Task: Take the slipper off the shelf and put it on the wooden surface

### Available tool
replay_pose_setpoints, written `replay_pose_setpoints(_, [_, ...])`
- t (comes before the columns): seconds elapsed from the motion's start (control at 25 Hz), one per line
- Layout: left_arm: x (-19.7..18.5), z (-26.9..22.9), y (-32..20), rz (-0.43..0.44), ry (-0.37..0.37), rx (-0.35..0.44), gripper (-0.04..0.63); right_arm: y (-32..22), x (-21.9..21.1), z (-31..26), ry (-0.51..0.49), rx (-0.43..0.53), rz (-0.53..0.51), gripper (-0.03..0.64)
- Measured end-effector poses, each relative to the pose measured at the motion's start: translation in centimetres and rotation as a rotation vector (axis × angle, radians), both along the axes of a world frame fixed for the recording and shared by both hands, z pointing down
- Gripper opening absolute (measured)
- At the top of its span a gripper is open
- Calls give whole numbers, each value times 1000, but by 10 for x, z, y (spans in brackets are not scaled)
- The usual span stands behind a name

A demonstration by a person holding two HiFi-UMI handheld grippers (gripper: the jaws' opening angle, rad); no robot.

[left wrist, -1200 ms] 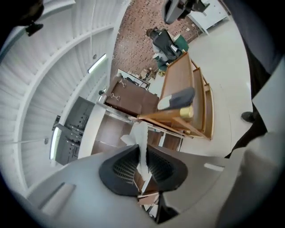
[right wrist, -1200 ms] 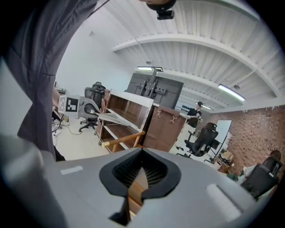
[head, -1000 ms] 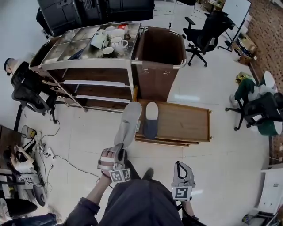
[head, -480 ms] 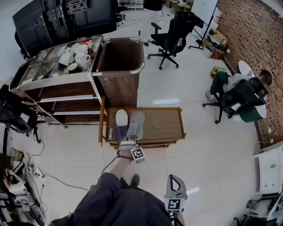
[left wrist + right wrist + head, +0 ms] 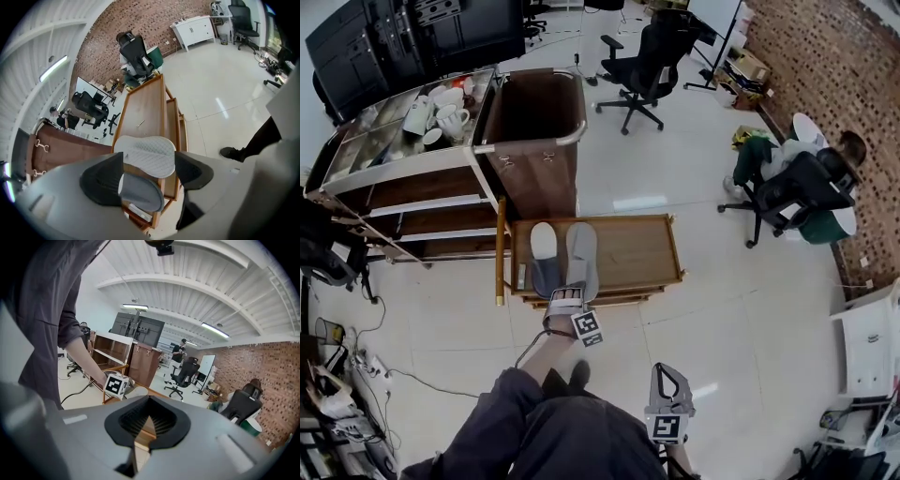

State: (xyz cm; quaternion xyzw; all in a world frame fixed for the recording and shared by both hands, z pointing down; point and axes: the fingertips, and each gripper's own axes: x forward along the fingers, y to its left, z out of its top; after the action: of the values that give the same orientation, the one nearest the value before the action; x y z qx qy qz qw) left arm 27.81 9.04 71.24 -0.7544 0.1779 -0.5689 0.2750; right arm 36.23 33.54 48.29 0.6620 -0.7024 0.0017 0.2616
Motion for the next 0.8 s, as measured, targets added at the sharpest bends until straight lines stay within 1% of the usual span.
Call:
replay_pose_setpoints(0.12, [-13, -25, 15, 6, 60, 43, 365, -17, -7, 7, 20, 0, -58, 2])
replay_pose_setpoints(0.24, [-37, -51, 35, 2, 95, 55, 370, -39, -24, 5, 21, 6, -105, 2])
replay_pose_setpoints(0.28, [-47, -67, 46, -8, 130, 64, 370, -45, -33, 5, 21, 14, -130, 2])
replay_pose_setpoints(0.36, [-72, -105, 70, -47, 229, 85, 365, -54, -54, 5, 25, 10, -186, 2])
replay_pose_setpoints(0.4, [-89, -122, 83, -73, 269, 95, 364, -57, -65, 7, 32, -4, -211, 2])
replay_pose_setpoints(0.44, [-109, -136, 97, -100, 294, 101, 360, -58, -77, 13, 43, -15, -235, 2])
replay_pose_setpoints(0.52, [-154, -151, 124, -160, 317, 103, 352, -56, -100, 24, 74, -25, -289, 2])
replay_pose_setpoints(0.68, [-240, -159, 165, -263, 327, 107, 281, -48, -157, 25, 111, -49, -378, 0])
replay_pose_setpoints(0.8, [-290, -168, 188, -305, 331, 118, 260, -33, -196, 22, 136, -51, -405, 0])
